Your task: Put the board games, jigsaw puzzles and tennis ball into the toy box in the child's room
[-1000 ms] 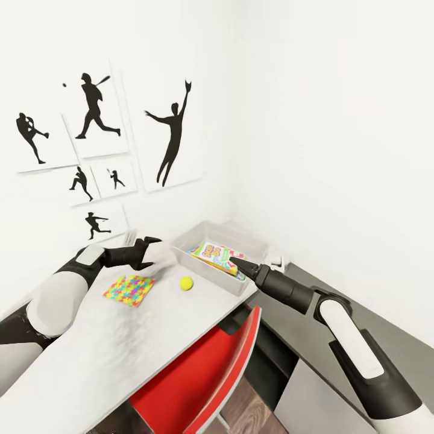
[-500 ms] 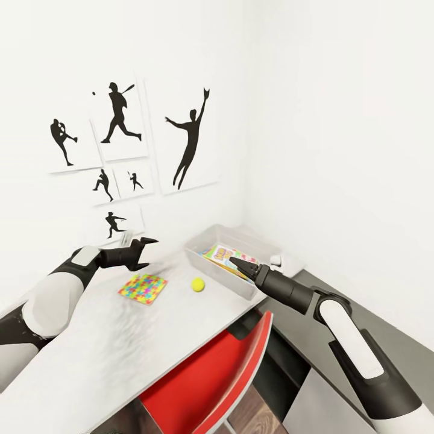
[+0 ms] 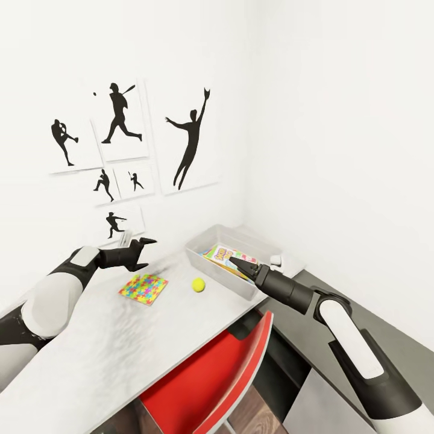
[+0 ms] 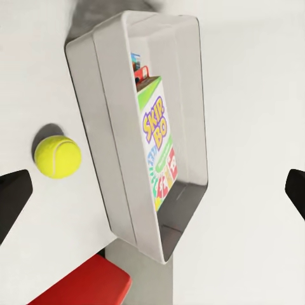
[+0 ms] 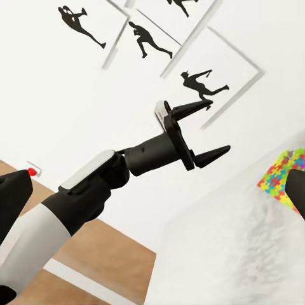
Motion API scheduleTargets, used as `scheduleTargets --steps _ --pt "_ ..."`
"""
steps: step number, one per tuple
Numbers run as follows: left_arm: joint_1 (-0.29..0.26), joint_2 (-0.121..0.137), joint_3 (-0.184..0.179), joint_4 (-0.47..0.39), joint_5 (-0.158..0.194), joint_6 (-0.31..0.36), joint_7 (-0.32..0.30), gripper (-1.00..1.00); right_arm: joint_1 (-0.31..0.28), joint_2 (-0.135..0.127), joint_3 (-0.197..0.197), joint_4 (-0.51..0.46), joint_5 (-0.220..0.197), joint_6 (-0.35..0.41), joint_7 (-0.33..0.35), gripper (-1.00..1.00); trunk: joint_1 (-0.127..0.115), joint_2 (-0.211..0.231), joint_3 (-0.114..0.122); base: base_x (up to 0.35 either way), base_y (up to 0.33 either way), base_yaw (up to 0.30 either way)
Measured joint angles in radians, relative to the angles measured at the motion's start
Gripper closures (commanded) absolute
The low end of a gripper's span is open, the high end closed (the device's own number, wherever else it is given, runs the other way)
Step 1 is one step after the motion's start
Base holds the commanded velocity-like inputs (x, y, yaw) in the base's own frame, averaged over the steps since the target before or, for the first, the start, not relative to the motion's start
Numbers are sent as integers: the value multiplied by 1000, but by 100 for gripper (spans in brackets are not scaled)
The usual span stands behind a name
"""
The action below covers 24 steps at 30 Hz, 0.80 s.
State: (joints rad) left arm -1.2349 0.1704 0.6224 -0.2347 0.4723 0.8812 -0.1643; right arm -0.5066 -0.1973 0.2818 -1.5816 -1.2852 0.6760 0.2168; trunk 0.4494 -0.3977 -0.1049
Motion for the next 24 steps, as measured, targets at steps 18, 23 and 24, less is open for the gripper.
scheduleTargets --steps 18,23,24 --pt "1 3 1 0 0 0 0 -100 0 0 0 0 0 0 0 -100 0 0 0 -130 0 56" --pt "3 3 1 0 0 0 0 -100 0 0 0 0 0 0 0 -100 0 0 0 -18 0 263" --pt "3 4 1 0 0 0 0 -100 0 0 0 0 0 0 0 -100 0 0 0 -28 0 279"
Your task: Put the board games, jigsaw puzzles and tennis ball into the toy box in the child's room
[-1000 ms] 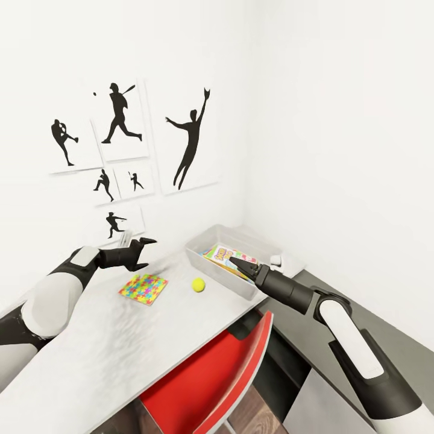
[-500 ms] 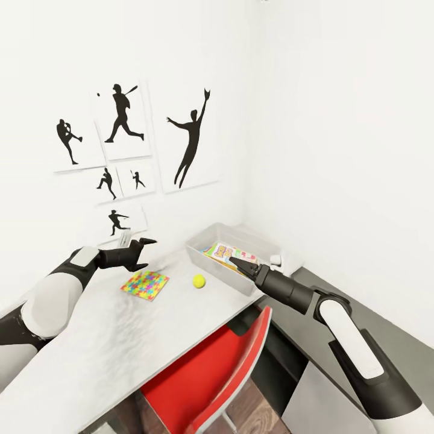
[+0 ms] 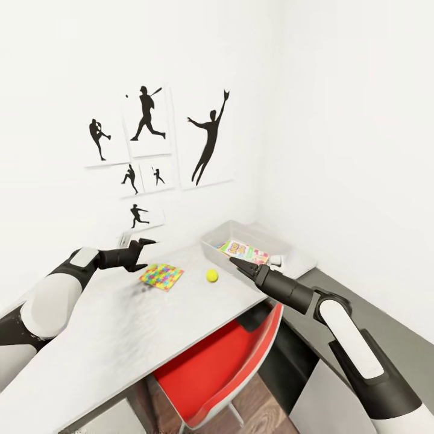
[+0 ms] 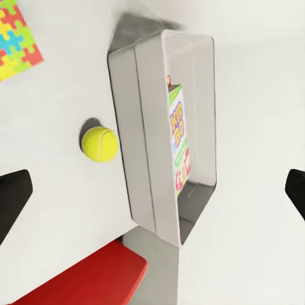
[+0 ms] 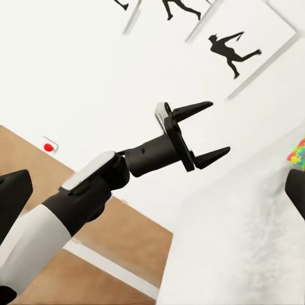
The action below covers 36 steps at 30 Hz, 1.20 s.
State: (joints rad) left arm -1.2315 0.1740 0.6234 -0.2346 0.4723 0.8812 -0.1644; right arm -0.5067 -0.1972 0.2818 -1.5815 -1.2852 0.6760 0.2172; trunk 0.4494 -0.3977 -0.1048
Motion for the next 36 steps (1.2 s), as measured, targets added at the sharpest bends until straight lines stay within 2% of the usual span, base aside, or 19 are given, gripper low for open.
scheduleTargets --steps 9,20,27,30,36 --pt "4 8 0 0 0 -1 0 -100 0 0 -1 0 0 0 0 -100 0 0 0 -154 0 287" --pt "14 23 0 0 -3 -1 0 -100 0 0 0 0 0 1 -1 -100 0 0 0 -28 0 290" --pt "28 83 -4 0 -9 -1 1 -100 0 0 -1 0 1 6 -2 -100 0 0 0 -2 0 290" --pt "36 122 -8 0 -10 1 0 -100 0 -1 -2 0 3 5 -1 -100 0 0 0 0 0 290" --pt "60 154 -14 -1 -18 7 -1 -100 0 -1 -4 0 4 1 -1 -100 0 0 0 0 0 159"
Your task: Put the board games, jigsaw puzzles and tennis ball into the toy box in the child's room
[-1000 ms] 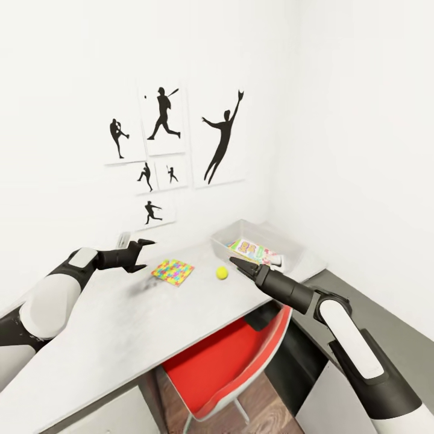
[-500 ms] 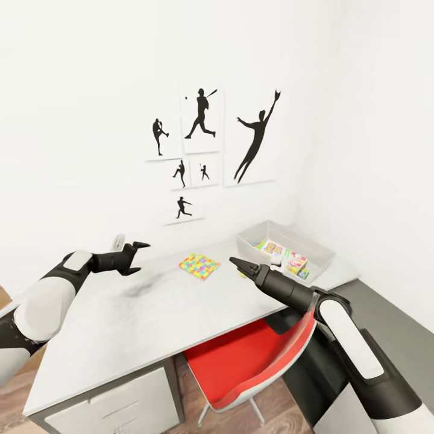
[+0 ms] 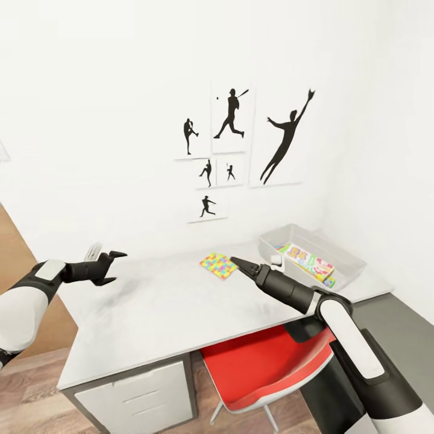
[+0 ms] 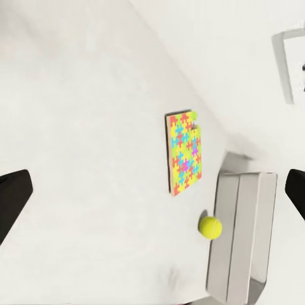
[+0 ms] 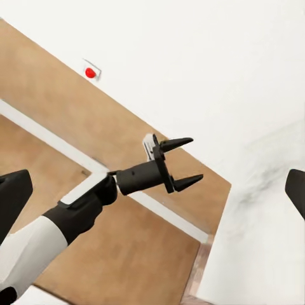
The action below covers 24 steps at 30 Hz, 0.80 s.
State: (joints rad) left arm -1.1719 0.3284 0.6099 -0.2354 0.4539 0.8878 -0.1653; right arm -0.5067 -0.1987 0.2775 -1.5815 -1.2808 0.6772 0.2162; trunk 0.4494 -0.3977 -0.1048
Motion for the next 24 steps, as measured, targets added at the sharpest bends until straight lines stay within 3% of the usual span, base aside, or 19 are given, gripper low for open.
scheduleTargets --steps 4,5,10,13,17,19,20,24 --pt "13 8 -29 -1 -10 3 0 -100 0 0 -1 0 0 -1 1 -100 0 0 0 0 0 34" --pt "19 10 -101 -1 -14 5 -9 -100 0 0 -3 1 1 -1 -2 -100 0 0 0 0 0 6" --pt "20 6 -168 -1 -13 5 -39 -100 -5 -1 -6 -1 1 8 -37 -100 0 0 0 0 0 3" --pt "21 5 -208 0 -14 5 -71 -100 -42 -1 -7 -1 -3 45 -128 -100 0 0 0 0 0 0" --pt "21 5 -235 0 -15 5 -112 -100 -163 10 -7 7 1 161 -339 -100 0 0 0 0 0 0" --pt "21 5 -239 -1 -16 5 -119 -100 -200 26 -8 9 -1 190 -408 -100 0 0 0 0 0 0" --pt "21 5 -241 -1 -16 5 -124 -100 -236 47 -8 11 -3 211 -467 -100 0 0 0 0 0 0" --pt "21 6 -245 -1 -16 6 -129 -100 -323 90 -9 25 -1 249 -559 -100 0 0 0 0 0 0"
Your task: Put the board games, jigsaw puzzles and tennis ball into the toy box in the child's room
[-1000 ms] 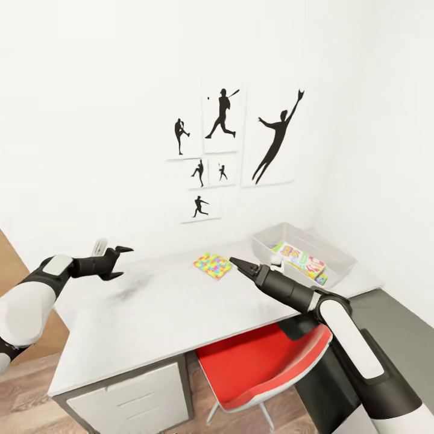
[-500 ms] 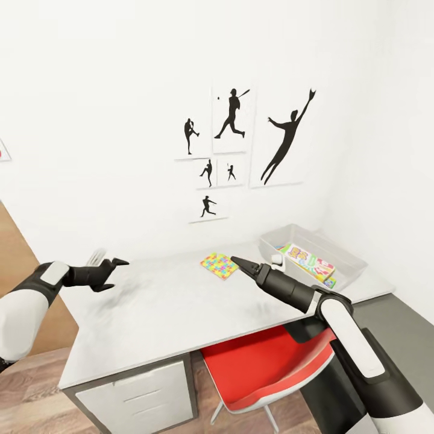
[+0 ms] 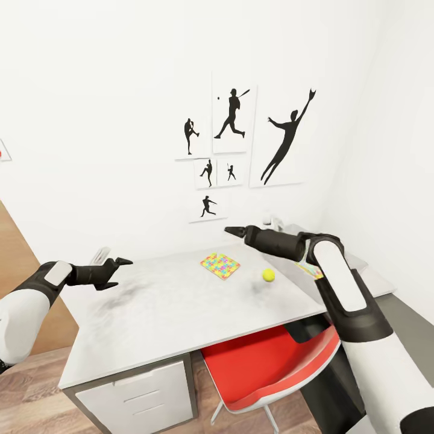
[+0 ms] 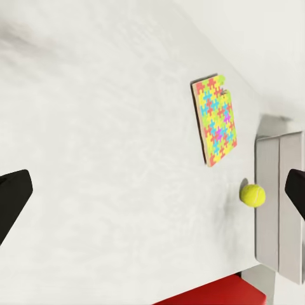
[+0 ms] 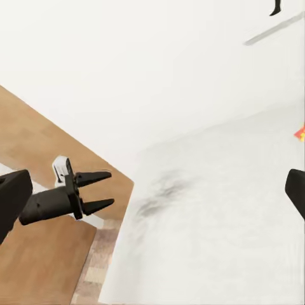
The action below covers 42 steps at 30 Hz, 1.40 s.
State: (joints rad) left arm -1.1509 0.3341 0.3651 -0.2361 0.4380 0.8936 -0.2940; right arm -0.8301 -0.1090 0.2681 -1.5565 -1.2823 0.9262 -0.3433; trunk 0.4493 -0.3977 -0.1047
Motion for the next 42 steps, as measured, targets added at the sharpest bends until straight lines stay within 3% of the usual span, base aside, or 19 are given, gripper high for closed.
scheduleTargets --steps 3,8,13,18,20,24,27,29,33,42 --pt "0 1 -2 0 0 3 -2 -100 -113 42 1 85 0 46 -90 -100 0 0 0 0 0 0" --pt "0 4 -2 0 0 21 -2 -100 -236 118 3 246 3 69 -182 -100 0 0 0 0 0 0" --pt "0 7 -3 0 1 34 -2 -100 -366 208 4 488 7 75 -273 -100 0 0 0 0 0 0" --pt "0 10 -3 0 1 40 -3 -100 -483 271 5 739 11 67 -317 -100 0 0 0 0 0 0" --pt "0 13 -4 1 1 45 -3 -100 -516 283 6 806 12 62 -321 -100 0 0 0 0 0 0" --pt "0 33 -5 1 3 80 -12 -100 -597 283 12 967 19 22 -329 -100 0 0 0 0 0 0" --pt "0 45 -5 1 3 100 -47 -100 -631 283 20 1045 57 6 -332 -100 0 0 0 0 0 0" --pt "0 53 -5 1 4 113 -108 -100 -648 283 23 1089 122 -2 -333 -100 0 0 0 0 0 0" --pt "1 72 -6 1 1 126 -223 -100 -658 283 23 1109 192 -2 -329 -100 0 0 0 0 0 0" --pt "25 102 -51 1 -1 133 -394 -100 -660 283 26 1089 221 3 -331 -100 0 0 0 0 0 0"
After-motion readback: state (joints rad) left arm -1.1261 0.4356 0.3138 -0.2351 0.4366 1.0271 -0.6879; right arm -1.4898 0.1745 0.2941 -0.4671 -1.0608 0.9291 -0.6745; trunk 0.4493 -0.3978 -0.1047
